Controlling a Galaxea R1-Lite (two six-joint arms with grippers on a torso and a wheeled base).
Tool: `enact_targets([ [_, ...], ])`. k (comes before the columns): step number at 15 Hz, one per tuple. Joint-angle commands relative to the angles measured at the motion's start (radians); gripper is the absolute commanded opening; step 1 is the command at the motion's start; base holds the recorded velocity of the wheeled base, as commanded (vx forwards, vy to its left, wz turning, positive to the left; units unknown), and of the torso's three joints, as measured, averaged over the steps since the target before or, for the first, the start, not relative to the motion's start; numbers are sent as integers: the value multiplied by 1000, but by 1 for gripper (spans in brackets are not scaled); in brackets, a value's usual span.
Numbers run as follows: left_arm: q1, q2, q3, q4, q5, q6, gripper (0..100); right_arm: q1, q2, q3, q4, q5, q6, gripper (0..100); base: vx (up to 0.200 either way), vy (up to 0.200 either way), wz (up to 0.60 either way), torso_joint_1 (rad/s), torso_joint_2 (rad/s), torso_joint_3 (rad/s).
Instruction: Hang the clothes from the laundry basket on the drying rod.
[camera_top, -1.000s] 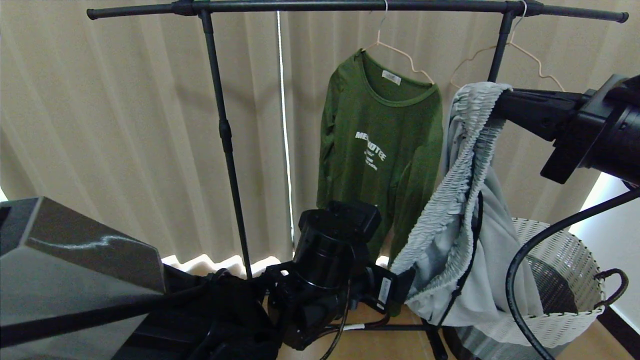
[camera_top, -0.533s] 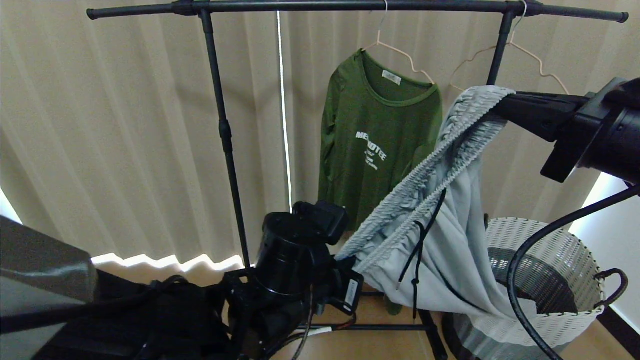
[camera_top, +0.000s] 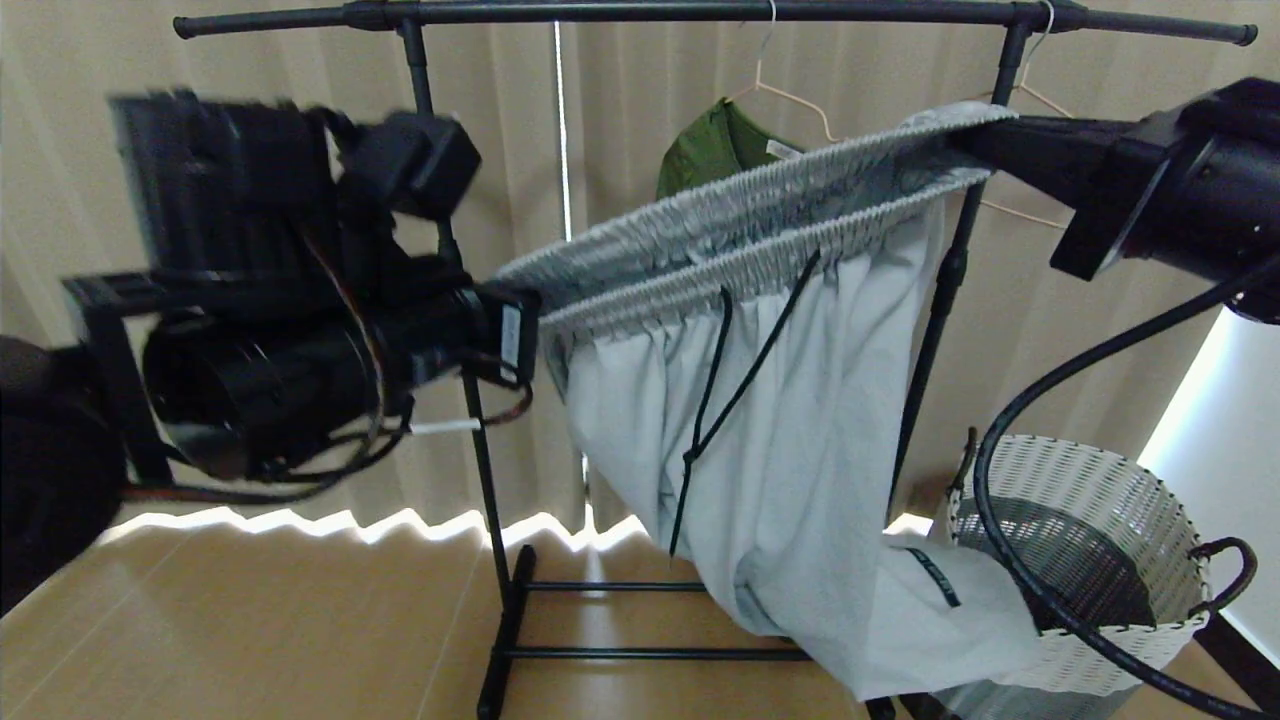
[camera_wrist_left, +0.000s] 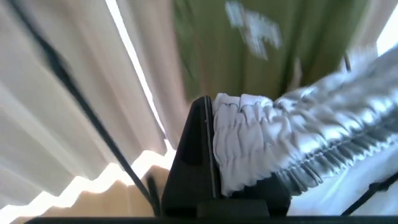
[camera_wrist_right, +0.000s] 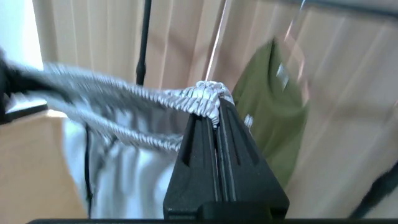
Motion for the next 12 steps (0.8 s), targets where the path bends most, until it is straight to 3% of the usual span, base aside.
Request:
enact_targets([
  [1,63,-45,-319,205,-1,31,0,-11,48,-79,1,-2,-2,0,0,0,0,0,0,0],
  [2,63,-18,-461,300,-10,42,0,-29,62,-122,3,-2,-2,0,0,0,0,0,0,0],
  [4,57,16,-608,421,-26,51,0,-71,74,-158,3,-1,-2,0,0,0,0,0,0,0],
  [5,51,22,-598,450,-33,34,0,-95,74,-135,1,-1,2,0,0,0,0,0,0,0],
  [8,2,19,-431,401,-35,-52,0,-129,66,-10,-42,1,6,0,0,0,0,0,0,0],
  [12,-14,17,-388,375,-29,-50,0,-129,74,25,-94,1,2,0,0,0,0,0,0,0],
])
